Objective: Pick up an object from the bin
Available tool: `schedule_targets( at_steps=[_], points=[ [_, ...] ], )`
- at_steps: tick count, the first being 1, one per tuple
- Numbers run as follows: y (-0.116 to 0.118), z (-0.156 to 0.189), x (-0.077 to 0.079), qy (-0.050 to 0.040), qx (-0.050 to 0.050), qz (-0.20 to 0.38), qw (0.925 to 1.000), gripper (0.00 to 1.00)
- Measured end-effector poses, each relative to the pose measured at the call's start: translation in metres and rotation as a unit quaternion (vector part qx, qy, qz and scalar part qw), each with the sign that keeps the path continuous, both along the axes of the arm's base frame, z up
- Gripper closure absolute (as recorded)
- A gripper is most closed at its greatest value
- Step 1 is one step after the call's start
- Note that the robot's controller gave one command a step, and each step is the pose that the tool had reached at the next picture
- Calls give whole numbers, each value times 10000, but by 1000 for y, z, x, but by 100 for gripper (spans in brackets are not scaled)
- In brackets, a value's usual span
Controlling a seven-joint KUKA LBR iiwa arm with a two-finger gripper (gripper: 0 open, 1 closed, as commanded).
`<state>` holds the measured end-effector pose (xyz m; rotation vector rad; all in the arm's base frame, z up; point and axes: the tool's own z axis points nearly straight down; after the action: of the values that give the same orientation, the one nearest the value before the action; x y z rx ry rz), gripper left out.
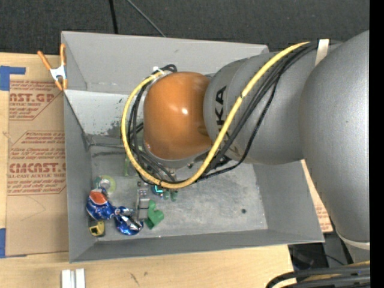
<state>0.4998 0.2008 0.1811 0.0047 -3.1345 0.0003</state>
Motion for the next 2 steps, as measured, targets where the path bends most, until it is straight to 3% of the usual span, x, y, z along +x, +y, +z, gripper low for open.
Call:
schedule_targets(
  at_steps=[1,2],
  points=[
    [-20,-109,-5,-15,9,2344,9721,0],
    [-19,-108,-4,-28,19,2344,9721,100]
  ],
)
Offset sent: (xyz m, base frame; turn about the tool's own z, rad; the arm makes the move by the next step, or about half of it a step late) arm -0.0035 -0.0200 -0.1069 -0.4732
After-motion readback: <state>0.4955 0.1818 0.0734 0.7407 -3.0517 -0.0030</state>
